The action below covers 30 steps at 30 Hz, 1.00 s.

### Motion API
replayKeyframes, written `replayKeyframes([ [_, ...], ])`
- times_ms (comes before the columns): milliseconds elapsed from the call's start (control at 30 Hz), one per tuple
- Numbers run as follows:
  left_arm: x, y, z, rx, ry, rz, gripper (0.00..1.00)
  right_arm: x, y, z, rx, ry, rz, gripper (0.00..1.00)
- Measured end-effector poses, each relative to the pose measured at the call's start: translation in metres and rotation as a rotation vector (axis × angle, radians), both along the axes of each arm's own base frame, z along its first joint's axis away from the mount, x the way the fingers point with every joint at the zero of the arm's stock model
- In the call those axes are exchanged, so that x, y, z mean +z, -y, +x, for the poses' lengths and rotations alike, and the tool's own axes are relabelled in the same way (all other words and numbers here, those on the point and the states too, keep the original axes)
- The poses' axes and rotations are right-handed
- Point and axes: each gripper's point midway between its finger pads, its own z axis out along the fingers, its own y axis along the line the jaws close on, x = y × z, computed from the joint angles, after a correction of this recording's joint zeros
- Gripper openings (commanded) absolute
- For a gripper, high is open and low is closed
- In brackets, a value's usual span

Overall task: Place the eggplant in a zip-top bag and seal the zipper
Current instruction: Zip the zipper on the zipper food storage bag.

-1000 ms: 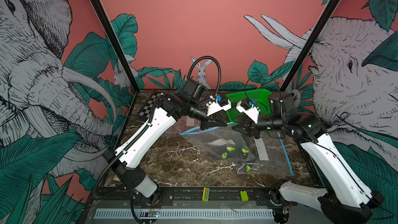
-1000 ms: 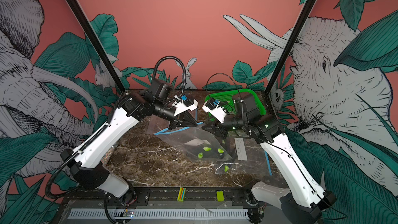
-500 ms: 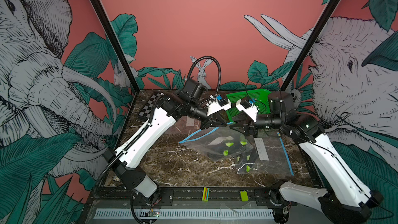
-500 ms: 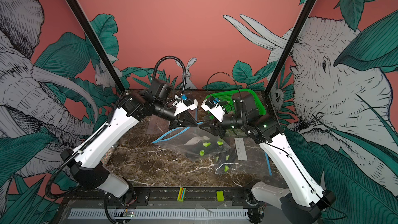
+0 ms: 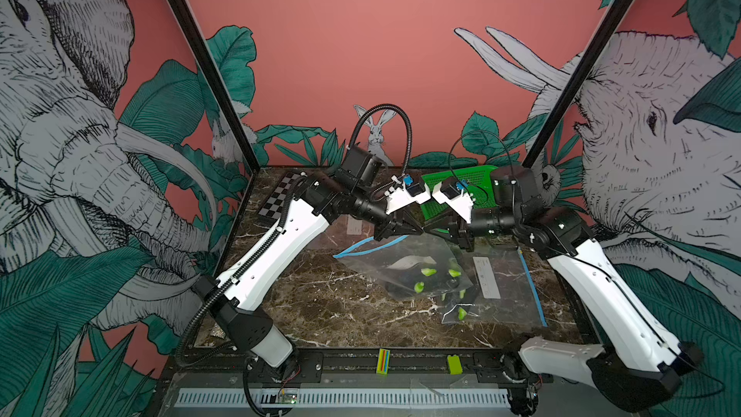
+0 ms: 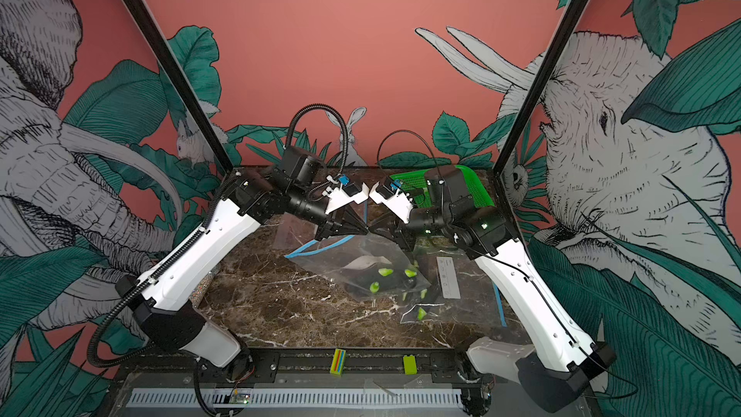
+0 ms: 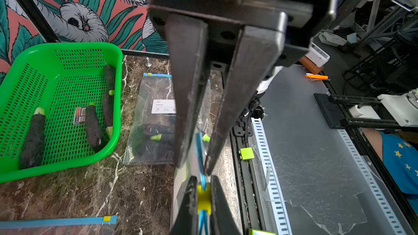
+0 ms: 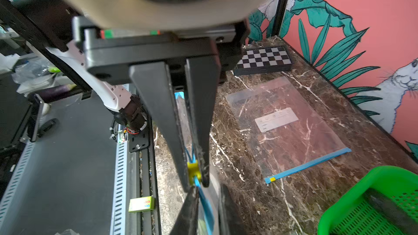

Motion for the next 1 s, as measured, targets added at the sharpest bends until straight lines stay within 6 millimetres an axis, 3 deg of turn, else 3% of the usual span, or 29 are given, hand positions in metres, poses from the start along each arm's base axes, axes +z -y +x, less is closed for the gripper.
replayKeyframes([
  [333,0.004,0.001,0.000,-0.007,0.002,-0.012,0.00,0.003,0.004,-0.003,0.000,0.003,0.009,0.00],
  [1000,0.007,-0.007,-0.005,-0.018,0.036,0.014,0.00,0.014,0.031,0.005,-0.066,-0.006,0.052,0.00],
])
